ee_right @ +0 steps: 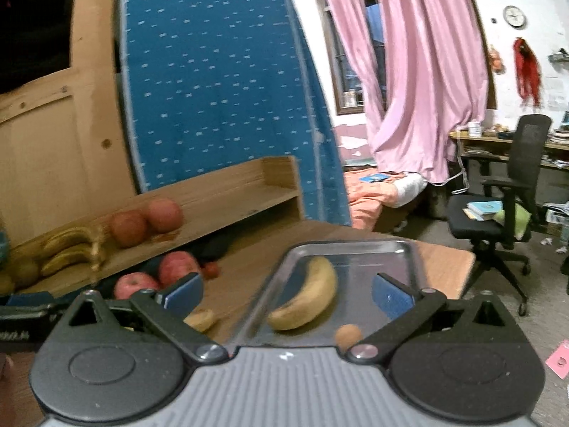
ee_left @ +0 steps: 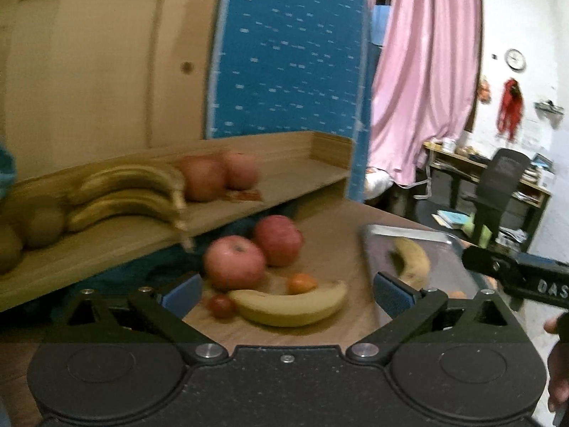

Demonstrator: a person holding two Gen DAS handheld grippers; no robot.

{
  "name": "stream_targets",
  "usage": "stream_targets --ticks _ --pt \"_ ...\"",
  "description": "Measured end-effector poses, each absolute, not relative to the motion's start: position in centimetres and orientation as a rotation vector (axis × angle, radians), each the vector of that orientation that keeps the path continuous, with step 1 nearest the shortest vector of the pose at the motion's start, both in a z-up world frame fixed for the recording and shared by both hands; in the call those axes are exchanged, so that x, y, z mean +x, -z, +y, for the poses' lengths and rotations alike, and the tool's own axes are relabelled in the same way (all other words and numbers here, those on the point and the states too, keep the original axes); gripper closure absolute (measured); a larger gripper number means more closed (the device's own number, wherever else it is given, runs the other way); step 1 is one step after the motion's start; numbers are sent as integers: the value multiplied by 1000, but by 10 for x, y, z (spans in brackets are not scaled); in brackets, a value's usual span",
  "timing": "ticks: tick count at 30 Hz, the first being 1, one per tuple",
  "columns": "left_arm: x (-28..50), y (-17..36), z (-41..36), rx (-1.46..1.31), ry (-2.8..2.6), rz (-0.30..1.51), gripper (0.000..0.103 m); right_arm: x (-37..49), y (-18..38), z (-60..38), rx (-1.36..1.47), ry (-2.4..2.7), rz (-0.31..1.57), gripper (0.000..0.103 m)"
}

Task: Organize fruits
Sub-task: 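Withdraw both grippers from the tray toward the fruit pile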

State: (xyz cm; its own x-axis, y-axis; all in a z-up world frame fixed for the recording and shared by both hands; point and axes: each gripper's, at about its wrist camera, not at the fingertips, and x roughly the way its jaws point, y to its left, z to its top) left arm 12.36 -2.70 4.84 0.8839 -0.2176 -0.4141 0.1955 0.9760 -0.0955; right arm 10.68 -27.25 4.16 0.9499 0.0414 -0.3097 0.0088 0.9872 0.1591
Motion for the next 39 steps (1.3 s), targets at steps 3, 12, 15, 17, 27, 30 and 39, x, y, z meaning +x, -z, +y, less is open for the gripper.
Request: stream_targets --ticks 3,12,15,17,27,30,39 --pt "122 -48 -11 -64 171 435 1 106 -41 -257 146 -54 328 0" --pt "123 -39 20 -88 79 463 1 105 -30 -215 113 -153 384 0" --pt "125 -35 23 -88 63 481 1 105 -25 -207 105 -176 408 0" --pt "127 -32 24 -87 52 501 1 105 -20 -201 97 -192 429 0" --pt "152 -14 19 -66 26 598 1 112 -2 -181 60 -254 518 0" --pt "160 -11 17 -60 20 611 1 115 1 -179 54 -265 526 0" --pt "180 -3 11 -47 15 644 1 132 2 -178 36 -289 557 0"
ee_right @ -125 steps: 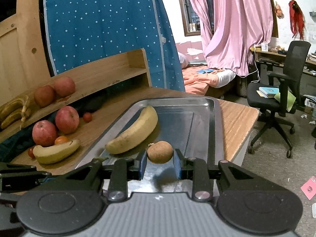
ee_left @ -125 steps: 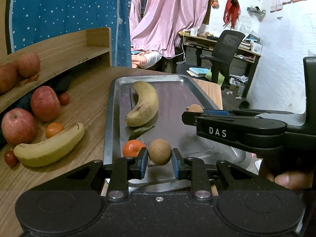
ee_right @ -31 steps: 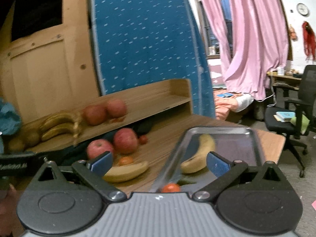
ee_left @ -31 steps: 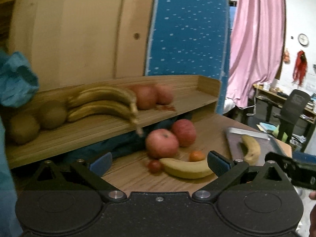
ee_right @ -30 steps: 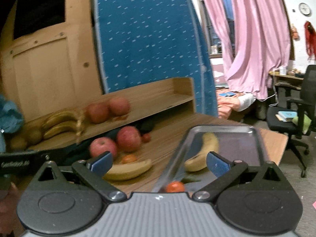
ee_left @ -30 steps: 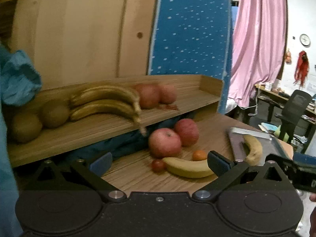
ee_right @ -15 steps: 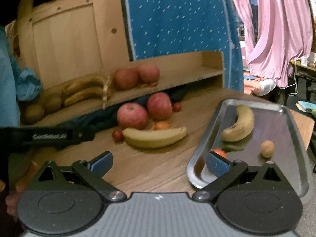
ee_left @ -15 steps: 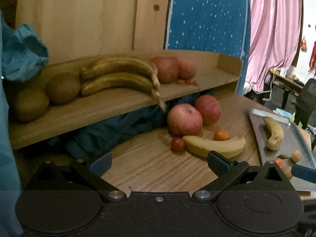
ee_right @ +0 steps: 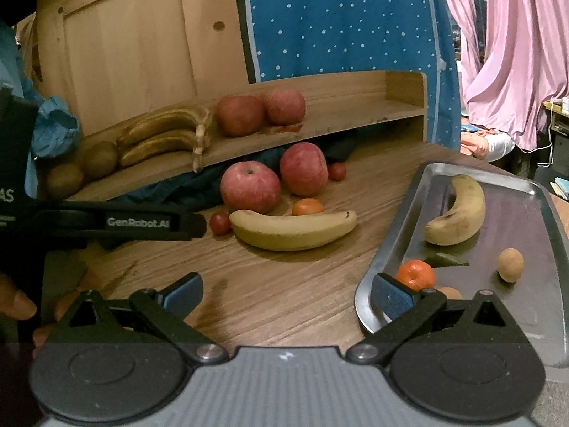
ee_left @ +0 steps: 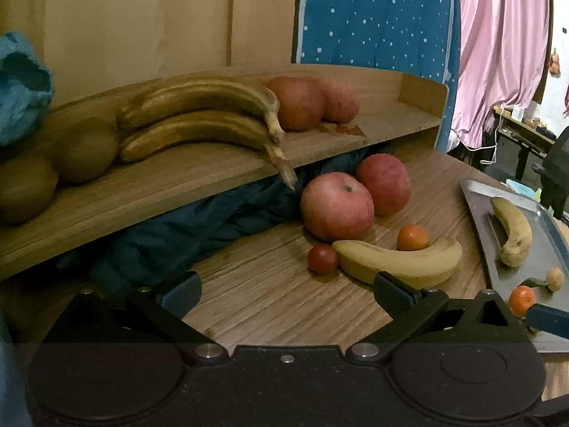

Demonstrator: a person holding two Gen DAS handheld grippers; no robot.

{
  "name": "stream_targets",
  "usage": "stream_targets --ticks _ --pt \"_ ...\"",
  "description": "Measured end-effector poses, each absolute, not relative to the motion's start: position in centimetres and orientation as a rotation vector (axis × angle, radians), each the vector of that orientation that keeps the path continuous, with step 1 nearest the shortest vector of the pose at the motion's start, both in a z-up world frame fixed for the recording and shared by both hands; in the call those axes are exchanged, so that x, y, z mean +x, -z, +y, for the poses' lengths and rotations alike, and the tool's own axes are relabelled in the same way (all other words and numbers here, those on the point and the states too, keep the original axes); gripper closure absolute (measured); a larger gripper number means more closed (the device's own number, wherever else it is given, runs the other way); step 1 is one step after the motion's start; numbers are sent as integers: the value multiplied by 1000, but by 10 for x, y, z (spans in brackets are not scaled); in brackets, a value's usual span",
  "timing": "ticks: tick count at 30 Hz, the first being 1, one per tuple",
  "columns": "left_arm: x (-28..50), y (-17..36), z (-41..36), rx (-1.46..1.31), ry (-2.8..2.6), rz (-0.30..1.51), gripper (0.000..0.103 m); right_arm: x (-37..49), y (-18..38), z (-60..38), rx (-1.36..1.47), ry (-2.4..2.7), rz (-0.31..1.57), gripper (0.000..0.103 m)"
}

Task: Organize fruits
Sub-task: 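Withdraw both grippers from the tray toward the fruit pile, then reach the right gripper to the yellow banana while the left gripper reaches the cherry tomato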

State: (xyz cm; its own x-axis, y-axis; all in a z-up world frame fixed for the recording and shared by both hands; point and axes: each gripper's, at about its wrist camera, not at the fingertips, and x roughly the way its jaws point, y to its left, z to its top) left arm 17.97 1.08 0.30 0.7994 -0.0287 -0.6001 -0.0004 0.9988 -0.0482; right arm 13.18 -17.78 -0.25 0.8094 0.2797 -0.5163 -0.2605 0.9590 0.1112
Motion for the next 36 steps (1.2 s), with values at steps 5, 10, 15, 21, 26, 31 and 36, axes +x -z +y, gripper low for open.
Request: stream_targets --ticks 5,10,15,21,26,31,36 --pt "188 0 9 -27 16 656 1 142 -1 -176 1 -311 560 0" --pt "195 3 13 -35 4 660 1 156 -6 -175 -57 -315 552 0" --pt "199 9 15 -52 -2 674 1 167 -6 -173 -76 -313 555 0" --pt "204 12 19 -71 13 676 1 178 -8 -177 -118 -318 537 0" --pt "204 14 23 -89 10 673 1 191 -13 -184 -198 -336 524 0" --pt "205 15 22 -91 24 666 6 205 -9 -183 -294 -385 538 0" --pt "209 17 21 -91 46 670 15 219 -3 -176 -360 -469 576 1"
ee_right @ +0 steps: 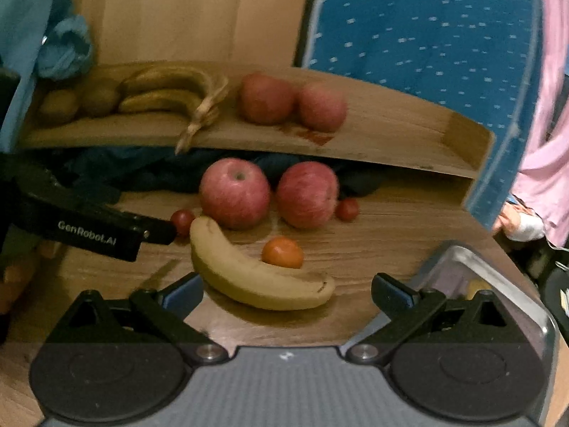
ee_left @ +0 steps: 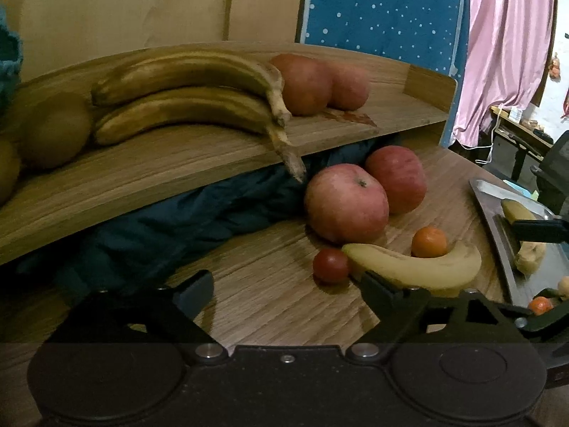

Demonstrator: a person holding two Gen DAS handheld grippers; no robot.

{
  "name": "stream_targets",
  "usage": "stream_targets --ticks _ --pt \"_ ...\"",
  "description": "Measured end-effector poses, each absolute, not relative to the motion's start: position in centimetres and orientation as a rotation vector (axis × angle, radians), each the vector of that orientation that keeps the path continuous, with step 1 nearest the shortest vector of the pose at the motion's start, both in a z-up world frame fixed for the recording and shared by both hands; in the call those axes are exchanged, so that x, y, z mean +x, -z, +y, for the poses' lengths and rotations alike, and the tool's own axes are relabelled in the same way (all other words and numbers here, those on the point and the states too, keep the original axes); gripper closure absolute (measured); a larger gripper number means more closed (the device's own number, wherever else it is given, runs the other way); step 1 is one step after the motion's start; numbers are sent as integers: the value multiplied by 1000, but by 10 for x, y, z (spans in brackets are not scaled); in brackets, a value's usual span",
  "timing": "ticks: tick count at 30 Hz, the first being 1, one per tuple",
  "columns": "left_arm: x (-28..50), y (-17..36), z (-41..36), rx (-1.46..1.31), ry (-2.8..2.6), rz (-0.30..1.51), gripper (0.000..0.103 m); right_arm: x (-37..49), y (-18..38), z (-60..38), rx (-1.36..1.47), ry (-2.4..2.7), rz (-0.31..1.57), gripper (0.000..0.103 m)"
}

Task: Organize fruits
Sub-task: 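Reach the right gripper to the yellow banana while the left gripper reaches the cherry tomato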

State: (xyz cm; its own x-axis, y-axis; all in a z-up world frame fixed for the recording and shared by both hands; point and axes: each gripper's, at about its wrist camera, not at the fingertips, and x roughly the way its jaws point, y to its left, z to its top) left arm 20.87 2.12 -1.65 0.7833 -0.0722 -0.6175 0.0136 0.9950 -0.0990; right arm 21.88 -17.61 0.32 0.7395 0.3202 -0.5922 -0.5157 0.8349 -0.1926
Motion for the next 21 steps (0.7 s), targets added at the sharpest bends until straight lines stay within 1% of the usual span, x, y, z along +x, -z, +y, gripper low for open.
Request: stream_targets --ticks 6,8,15,16,18,19,21 --pt "215 19 17 -82 69 672 23 239 5 -172 -382 -559 634 1" --pt "217 20 16 -85 74 675 29 246 8 -172 -384 -575 652 3" --pt "220 22 14 -88 83 664 35 254 15 -173 -389 -602 676 8" --pt "220 22 14 -87 85 662 37 253 16 -172 -394 -599 676 8" --pt "220 22 13 -82 96 661 48 253 16 -173 -391 -598 674 9" --pt "220 23 11 -77 101 663 56 252 16 -173 -393 -597 673 10" --pt "220 23 8 -63 102 663 62 250 16 -173 -397 -594 668 11"
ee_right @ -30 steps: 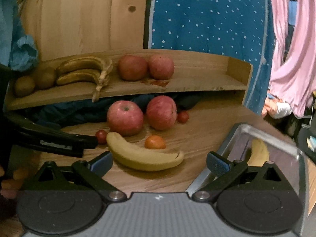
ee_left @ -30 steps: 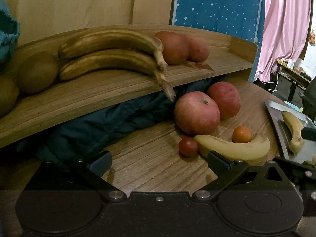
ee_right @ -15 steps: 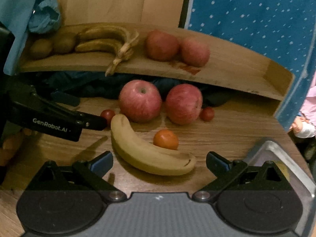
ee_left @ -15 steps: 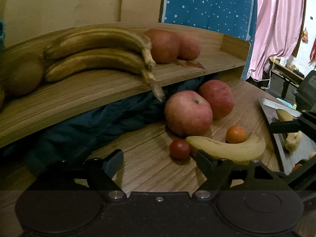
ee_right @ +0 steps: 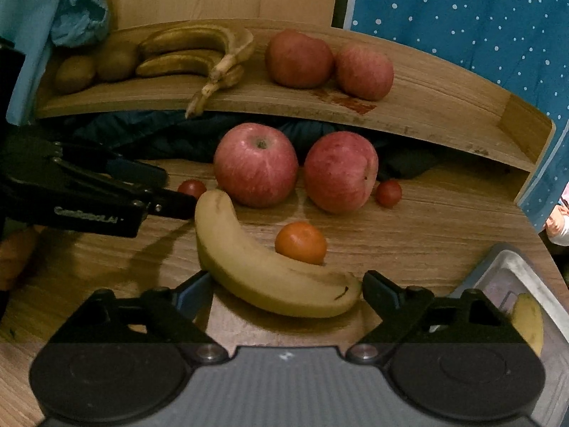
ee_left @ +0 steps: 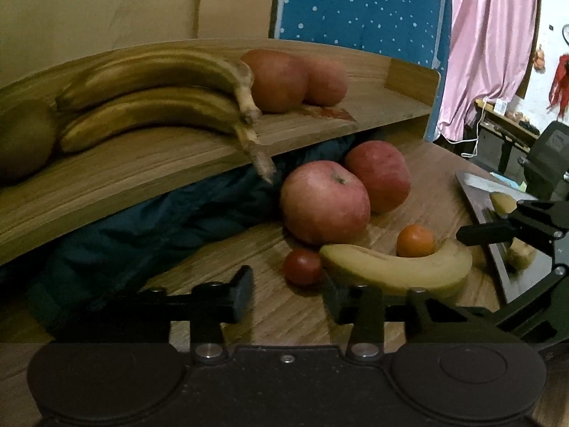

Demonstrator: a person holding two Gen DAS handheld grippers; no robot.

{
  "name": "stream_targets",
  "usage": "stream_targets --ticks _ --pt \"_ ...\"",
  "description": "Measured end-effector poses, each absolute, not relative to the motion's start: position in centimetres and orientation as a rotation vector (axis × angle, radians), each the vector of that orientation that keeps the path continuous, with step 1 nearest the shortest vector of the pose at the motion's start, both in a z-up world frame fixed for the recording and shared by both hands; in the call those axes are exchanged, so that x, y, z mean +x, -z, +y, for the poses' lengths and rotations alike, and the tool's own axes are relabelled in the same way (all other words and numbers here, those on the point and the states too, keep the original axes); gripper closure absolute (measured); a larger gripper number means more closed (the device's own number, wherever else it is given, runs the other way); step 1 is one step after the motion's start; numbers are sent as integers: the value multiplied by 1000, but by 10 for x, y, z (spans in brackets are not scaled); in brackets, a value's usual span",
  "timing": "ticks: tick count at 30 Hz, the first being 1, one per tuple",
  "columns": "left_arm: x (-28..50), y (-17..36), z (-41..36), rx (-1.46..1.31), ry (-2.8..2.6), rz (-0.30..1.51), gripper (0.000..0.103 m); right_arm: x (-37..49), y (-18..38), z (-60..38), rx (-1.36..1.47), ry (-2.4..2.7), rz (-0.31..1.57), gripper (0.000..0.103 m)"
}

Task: Organize fruits
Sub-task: 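Reach the right gripper to the yellow banana while the left gripper reaches the cherry tomato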

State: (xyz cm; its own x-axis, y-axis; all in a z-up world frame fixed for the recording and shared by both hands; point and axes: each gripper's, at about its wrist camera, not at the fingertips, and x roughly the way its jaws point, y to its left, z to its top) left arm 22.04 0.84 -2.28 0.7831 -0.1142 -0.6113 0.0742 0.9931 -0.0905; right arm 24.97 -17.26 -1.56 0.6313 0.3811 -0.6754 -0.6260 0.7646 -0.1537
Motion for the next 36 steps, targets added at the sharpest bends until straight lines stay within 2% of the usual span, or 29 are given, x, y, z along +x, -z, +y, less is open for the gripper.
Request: stream_targets --ticks 5,9,15,17,24,36 --pt "220 23 6 -53 123 663 85 243 14 -173 -403 -583 661 14" --pt "219 23 7 -55 121 663 90 238 12 -173 -398 -578 661 17" --pt "220 23 9 -69 112 666 88 237 11 -172 -406 -595 662 15" --pt "221 23 9 -69 110 663 82 241 12 -170 -415 -601 663 14" --pt "226 23 11 -80 93 664 74 238 13 -166 -428 -606 660 15" --pt "231 23 13 -83 76 659 77 230 6 -169 -429 -622 610 14"
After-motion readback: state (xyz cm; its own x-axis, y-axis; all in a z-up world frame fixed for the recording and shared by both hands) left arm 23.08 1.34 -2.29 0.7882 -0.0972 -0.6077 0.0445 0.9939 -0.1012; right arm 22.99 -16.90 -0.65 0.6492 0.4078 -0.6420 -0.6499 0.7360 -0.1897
